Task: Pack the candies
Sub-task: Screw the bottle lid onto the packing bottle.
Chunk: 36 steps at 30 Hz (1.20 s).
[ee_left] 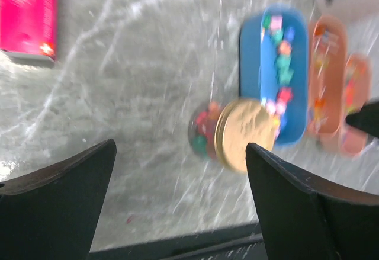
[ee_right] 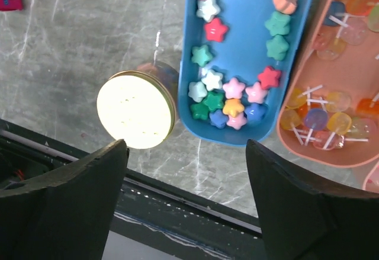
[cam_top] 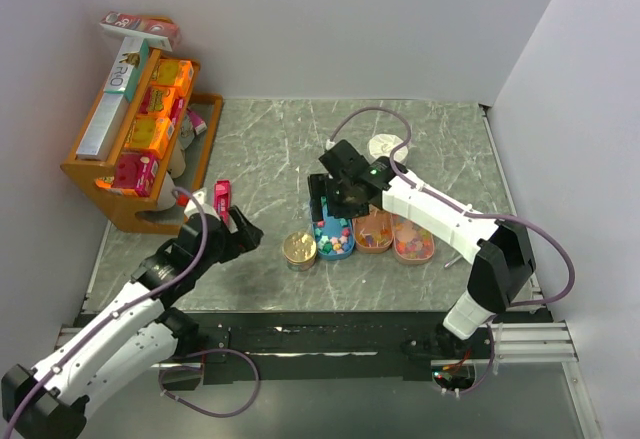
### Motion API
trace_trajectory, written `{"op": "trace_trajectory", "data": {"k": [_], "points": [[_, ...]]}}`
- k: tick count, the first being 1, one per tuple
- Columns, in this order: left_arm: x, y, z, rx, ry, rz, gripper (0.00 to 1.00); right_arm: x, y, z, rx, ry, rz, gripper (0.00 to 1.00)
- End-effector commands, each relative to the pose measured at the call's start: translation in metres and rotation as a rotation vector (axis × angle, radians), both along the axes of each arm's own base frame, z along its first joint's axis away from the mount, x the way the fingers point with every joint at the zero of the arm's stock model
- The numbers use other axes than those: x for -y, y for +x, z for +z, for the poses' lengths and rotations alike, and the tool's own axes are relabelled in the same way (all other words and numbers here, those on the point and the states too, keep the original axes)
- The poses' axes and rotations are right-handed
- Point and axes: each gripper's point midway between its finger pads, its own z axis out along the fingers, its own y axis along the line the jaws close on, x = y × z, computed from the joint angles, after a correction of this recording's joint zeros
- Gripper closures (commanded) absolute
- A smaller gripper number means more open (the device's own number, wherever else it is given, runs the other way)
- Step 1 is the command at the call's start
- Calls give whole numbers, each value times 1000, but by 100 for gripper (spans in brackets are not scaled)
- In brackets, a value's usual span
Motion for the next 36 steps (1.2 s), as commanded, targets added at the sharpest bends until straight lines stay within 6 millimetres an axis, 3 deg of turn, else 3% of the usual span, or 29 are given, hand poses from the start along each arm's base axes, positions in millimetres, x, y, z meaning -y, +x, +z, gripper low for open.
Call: {"op": "trace_trajectory", "data": {"k": [1, 3, 7, 11, 15, 16, 23, 27, 29, 30, 36], "points": [[-26, 23, 32, 121, -87, 260, 3, 7, 2, 20, 22, 18, 7, 10], [-33, 24, 39, 149, -95, 293, 4, 6, 3, 21, 17, 21, 6, 10], [-18, 23, 51, 188, -46, 146, 4, 6, 6, 23, 17, 19, 2, 9], [16, 15, 34, 157, -50, -73, 4, 2, 5, 26, -6, 47, 17, 9], [38, 1, 7, 152, -116, -179, 4, -1, 4, 30, -32, 62, 31, 12], [43, -1, 10, 177, -136, -196, 4, -2, 4, 30, -35, 65, 33, 12], [69, -15, -6, 249, -78, -311, 4, 1, 1, 27, -65, 69, 36, 13], [83, -25, -39, 246, 59, -339, 3, 1, -1, 20, -83, 60, 46, 14], [75, -24, -55, 257, 124, -300, 4, 1, -1, 19, -91, 60, 49, 14], [84, -27, -54, 284, 109, -314, 4, 1, 0, 18, -91, 58, 50, 14], [88, -18, -48, 350, 150, -284, 4, 1, -2, 16, -112, 56, 65, 14]]}}
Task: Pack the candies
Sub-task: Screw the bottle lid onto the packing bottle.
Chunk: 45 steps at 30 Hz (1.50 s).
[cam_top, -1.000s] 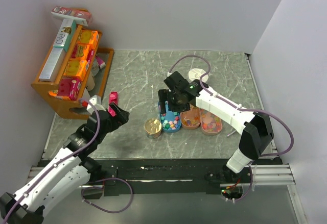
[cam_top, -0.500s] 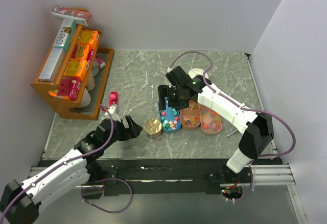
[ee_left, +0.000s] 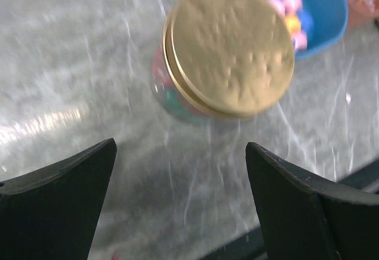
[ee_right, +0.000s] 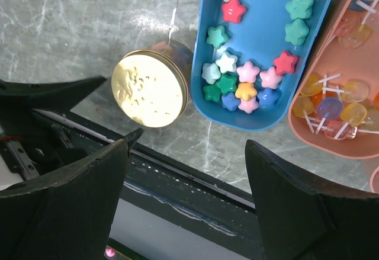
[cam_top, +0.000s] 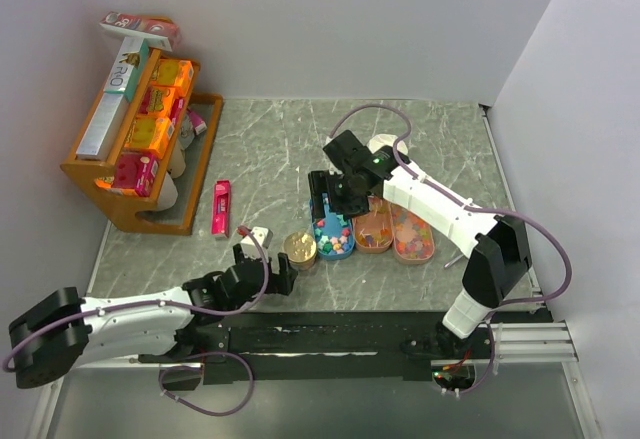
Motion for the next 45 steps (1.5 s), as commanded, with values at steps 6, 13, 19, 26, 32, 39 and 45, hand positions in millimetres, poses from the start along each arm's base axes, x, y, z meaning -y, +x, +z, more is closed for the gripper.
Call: {"op": "trace_trajectory", "data": {"k": [6, 13, 19, 26, 32, 39, 45], "points": [[25, 20, 31, 216, -59, 8, 3, -3, -6, -3, -50, 28, 49, 19], [33, 14, 26, 281, -102, -42, 2, -9, -5, -25, -47, 48, 89, 28], [42, 17, 8, 289, -87, -33, 2, -19, -9, -40, -50, 65, 121, 37], [50, 25, -3, 323, -79, -5, 2, -22, -10, -57, -66, 51, 131, 42], [54, 31, -10, 365, -81, 14, 3, -24, -8, -67, -73, 34, 157, 43], [49, 38, -15, 374, -45, 64, 4, -27, -8, -75, -87, 4, 180, 46], [36, 40, -11, 412, -32, 88, 30, -35, -5, -75, -72, -5, 185, 46]]}}
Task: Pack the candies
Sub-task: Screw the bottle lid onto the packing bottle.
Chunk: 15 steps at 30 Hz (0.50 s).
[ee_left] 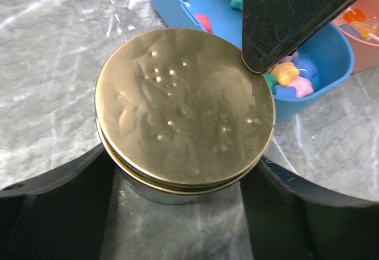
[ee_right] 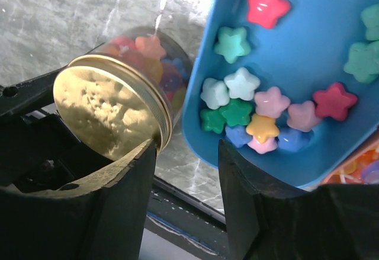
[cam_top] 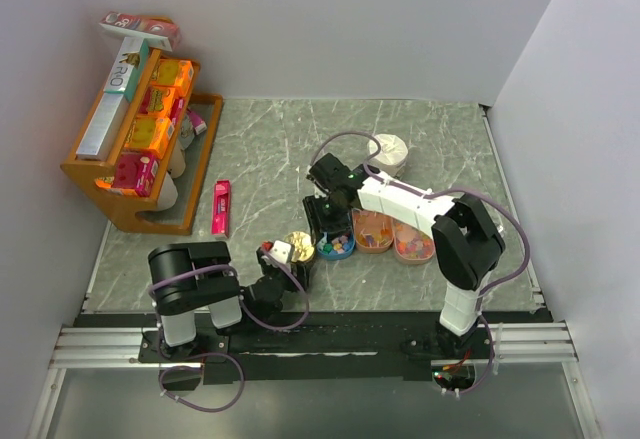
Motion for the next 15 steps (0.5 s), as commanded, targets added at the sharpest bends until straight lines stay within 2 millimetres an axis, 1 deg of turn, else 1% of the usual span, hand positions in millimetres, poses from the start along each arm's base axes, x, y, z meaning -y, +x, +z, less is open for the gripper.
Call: {"op": "trace_trajectory", "data": {"k": [1, 3, 8, 11, 15], "points": [[-7, 3, 11, 42, -59, 37, 31, -15, 11, 13, 64, 27, 17, 46], [-10, 2, 9, 37, -58, 38, 34, -17, 10, 17, 75, 38, 21, 47], [-14, -3, 1, 19, -57, 25, 38, -31, 19, 25, 134, 113, 46, 47], [-16, -5, -3, 11, -55, 14, 39, -38, 26, 26, 147, 132, 52, 48], [-15, -8, -5, 0, -73, 2, 40, -47, 33, 28, 174, 161, 59, 53]]}}
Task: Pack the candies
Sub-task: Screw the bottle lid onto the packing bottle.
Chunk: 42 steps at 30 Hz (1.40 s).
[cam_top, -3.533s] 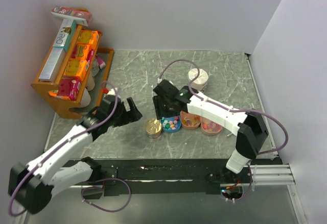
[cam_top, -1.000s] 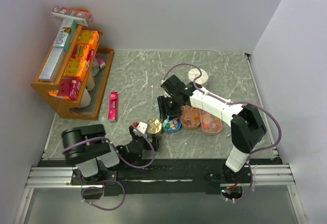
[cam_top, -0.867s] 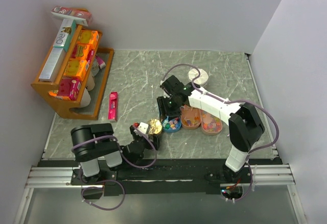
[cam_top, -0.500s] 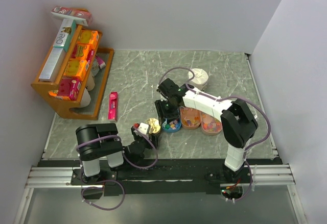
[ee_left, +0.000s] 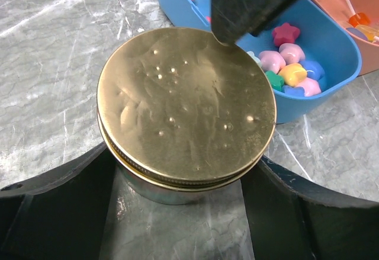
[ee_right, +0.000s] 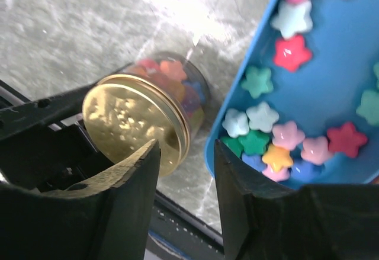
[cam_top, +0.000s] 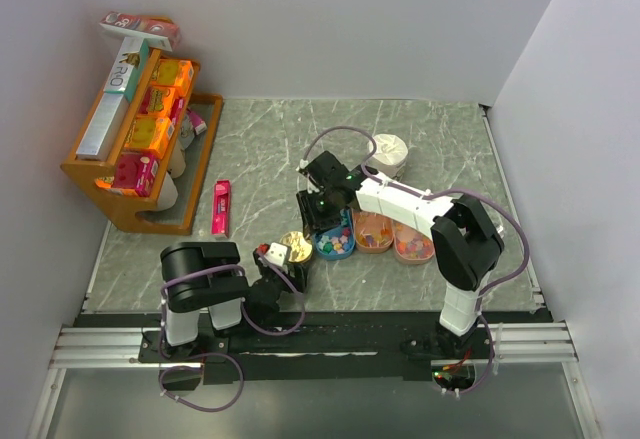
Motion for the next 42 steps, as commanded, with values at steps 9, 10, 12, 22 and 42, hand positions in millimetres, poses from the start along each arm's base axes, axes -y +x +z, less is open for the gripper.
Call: {"op": "trace_trajectory", "data": {"k": [9, 10, 12, 22, 42], "points": [[-6, -10, -3, -47, -96, -12, 40, -18, 4, 0, 25, 73, 60, 77], [-7, -11, -5, -57, -95, -13, 40, -17, 2, -1, 23, 70, 65, 78], [-6, -13, -7, -76, -108, -11, 40, -14, -4, -6, 7, 73, 75, 81], [-13, -10, -26, -118, -44, 43, 41, 5, -43, -21, -98, 75, 140, 87], [-1, -26, -46, -96, 131, 0, 43, 19, 8, 47, 152, 57, -44, 60]]}}
